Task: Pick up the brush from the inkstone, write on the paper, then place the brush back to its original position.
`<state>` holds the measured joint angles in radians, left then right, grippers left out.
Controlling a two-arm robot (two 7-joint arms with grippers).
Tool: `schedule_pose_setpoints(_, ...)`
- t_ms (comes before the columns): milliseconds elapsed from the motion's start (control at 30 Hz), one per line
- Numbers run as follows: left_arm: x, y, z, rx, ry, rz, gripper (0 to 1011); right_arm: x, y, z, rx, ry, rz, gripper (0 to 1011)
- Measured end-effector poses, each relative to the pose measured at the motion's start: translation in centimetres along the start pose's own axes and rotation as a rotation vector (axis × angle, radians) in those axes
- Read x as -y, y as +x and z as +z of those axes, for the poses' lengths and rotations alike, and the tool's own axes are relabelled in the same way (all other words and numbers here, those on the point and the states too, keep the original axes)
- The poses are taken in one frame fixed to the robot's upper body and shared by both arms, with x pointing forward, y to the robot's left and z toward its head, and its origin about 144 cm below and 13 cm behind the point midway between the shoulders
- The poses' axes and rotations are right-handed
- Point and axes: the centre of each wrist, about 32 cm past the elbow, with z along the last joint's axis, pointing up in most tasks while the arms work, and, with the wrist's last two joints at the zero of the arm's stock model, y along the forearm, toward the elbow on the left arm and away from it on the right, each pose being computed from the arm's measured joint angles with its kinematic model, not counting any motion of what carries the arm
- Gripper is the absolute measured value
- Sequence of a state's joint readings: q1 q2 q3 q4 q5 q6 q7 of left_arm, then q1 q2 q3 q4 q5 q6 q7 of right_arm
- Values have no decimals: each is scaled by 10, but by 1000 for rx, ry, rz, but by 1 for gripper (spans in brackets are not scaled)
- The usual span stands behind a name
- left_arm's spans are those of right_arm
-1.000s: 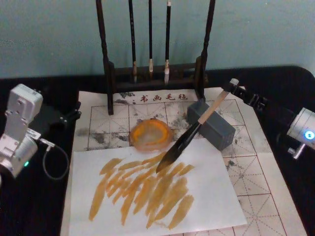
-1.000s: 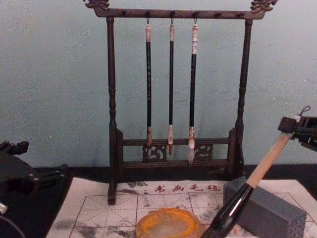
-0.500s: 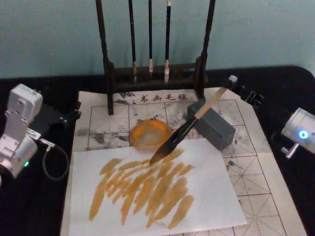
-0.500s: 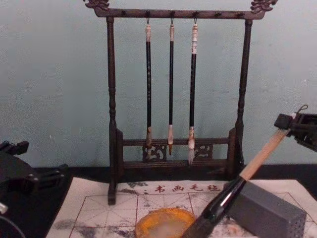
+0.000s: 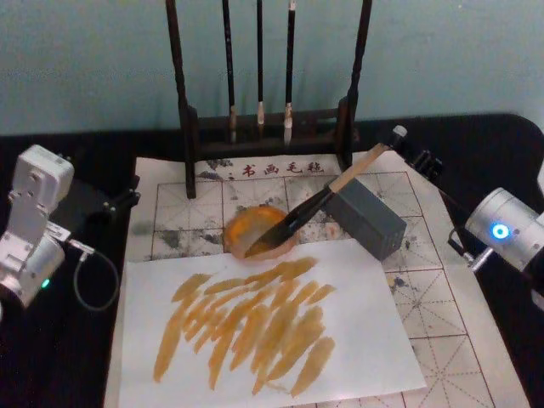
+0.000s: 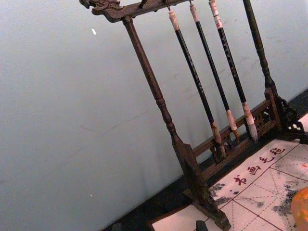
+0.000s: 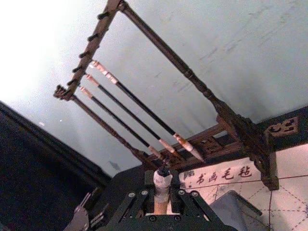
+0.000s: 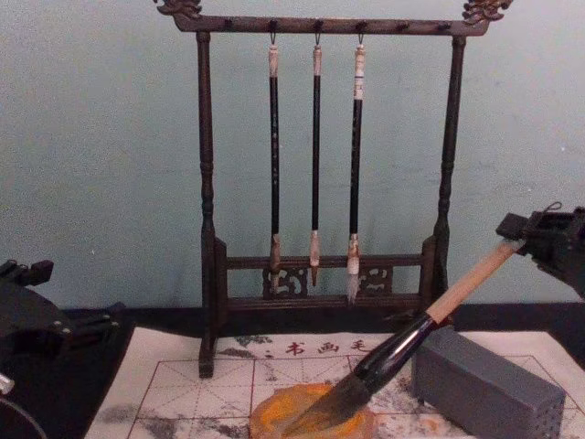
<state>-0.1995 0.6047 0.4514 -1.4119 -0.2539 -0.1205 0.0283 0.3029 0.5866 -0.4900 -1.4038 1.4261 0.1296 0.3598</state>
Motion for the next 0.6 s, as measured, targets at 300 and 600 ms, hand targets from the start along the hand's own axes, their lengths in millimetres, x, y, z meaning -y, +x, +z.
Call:
schedule_pose_setpoints(300, 0, 0, 0, 0, 0, 0, 1001, -8, -5, -11, -11, 40, -58, 200)
schedule_pose_setpoints(600, 0, 0, 0, 0, 0, 0, 1001, -16, -5, -20, -48, 75, -109, 200)
